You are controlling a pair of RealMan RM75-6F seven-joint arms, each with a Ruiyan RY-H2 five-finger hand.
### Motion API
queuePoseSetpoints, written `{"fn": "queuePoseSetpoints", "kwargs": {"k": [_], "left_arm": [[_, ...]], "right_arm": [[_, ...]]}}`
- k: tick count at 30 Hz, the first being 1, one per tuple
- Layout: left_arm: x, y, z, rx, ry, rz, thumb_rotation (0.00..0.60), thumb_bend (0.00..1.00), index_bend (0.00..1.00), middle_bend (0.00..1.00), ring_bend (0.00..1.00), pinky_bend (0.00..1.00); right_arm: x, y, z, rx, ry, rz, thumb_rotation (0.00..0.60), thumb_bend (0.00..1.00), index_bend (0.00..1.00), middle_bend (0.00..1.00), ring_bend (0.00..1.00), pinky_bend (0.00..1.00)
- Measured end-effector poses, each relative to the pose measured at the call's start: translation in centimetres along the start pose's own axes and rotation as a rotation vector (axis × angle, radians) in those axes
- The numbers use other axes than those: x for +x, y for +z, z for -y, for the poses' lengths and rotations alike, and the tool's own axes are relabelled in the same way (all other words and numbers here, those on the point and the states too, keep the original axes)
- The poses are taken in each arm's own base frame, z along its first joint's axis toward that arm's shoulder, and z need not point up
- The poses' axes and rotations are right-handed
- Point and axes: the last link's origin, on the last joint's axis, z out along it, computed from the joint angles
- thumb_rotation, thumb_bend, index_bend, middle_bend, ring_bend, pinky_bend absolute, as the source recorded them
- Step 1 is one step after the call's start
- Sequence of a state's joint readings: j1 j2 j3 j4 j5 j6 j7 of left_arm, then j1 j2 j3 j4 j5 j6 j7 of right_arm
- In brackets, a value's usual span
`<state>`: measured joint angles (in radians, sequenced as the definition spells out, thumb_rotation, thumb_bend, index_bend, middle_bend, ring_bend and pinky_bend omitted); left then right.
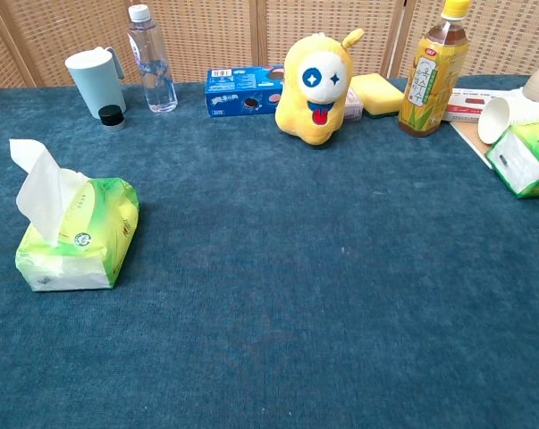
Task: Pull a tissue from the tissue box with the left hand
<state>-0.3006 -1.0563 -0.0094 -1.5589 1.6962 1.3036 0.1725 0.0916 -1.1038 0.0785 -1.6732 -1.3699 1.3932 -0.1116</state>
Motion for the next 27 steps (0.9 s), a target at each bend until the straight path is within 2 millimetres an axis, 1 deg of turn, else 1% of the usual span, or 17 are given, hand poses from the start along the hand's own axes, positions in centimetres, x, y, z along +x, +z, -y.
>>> {"fn": "queuePoseSetpoints", "kwargs": {"k": [3,4,8,9,13,15,18,20,22,23,25,27], "left_arm": [[-0.3,1.4,-1.3,-0.060,0.037,0.012,0.600,0.01,0.00,0.00,0.00,0.00],[-0.4,1.7,-1.6,-0.074,0.049,0.016,0.600,0.03,0.00,0.00,0.00,0.00],[-0.7,3.1,-3.6,-0.127,0.104,0.013,0.600,0.23,0.00,0.00,0.00,0.01],[-0.8,3.4,-4.1,-0.137,0.112,0.009,0.600,0.27,0.00,0.00,0.00,0.03],[-0.8,4.6,-5.9,-0.172,0.137,-0.004,0.600,0.34,0.00,0.00,0.00,0.12],[-0.9,5.1,-6.6,-0.183,0.147,-0.007,0.600,0.40,0.00,0.00,0.00,0.17],[-1.0,5.7,-7.4,-0.194,0.164,-0.010,0.600,0.42,0.02,0.00,0.02,0.23],[-1.1,6.2,-8.0,-0.201,0.168,-0.010,0.600,0.42,0.05,0.00,0.04,0.26],[-1.2,6.5,-8.4,-0.207,0.174,-0.008,0.600,0.42,0.08,0.02,0.08,0.29],[-1.3,6.7,-8.6,-0.211,0.181,-0.006,0.600,0.42,0.11,0.05,0.10,0.30],[-1.5,7.2,-9.1,-0.222,0.192,-0.001,0.600,0.42,0.17,0.13,0.15,0.33],[-1.7,8.0,-9.9,-0.240,0.206,0.000,0.600,0.42,0.28,0.26,0.24,0.39]], "right_arm": [[0.0,0.0,-0.2,-0.005,0.003,0.001,0.590,0.00,0.00,0.00,0.00,0.00],[0.0,0.0,-0.2,-0.006,0.004,0.002,0.590,0.00,0.00,0.00,0.00,0.00],[0.1,0.1,-0.3,-0.006,0.008,0.003,0.590,0.00,0.00,0.00,0.00,0.00],[0.1,0.1,-0.3,-0.005,0.009,0.003,0.590,0.00,0.00,0.00,0.00,0.00],[0.2,0.1,-0.3,-0.005,0.012,0.002,0.592,0.00,0.00,0.00,0.00,0.00],[0.2,0.1,-0.3,-0.005,0.014,0.001,0.592,0.00,0.00,0.00,0.00,0.00],[0.3,0.0,-0.4,-0.006,0.017,0.000,0.591,0.00,0.00,0.00,0.00,0.00],[0.3,0.0,-0.4,-0.007,0.020,-0.001,0.591,0.00,0.00,0.00,0.00,0.00],[0.4,0.0,-0.5,-0.008,0.023,-0.002,0.591,0.00,0.00,0.00,0.00,0.00],[0.4,0.0,-0.5,-0.009,0.024,-0.002,0.591,0.00,0.00,0.00,0.00,0.00],[0.4,0.0,-0.5,-0.008,0.030,0.001,0.591,0.00,0.00,0.00,0.00,0.00],[0.4,0.0,-0.5,-0.006,0.030,0.004,0.591,0.00,0.00,0.00,0.00,0.00]]}}
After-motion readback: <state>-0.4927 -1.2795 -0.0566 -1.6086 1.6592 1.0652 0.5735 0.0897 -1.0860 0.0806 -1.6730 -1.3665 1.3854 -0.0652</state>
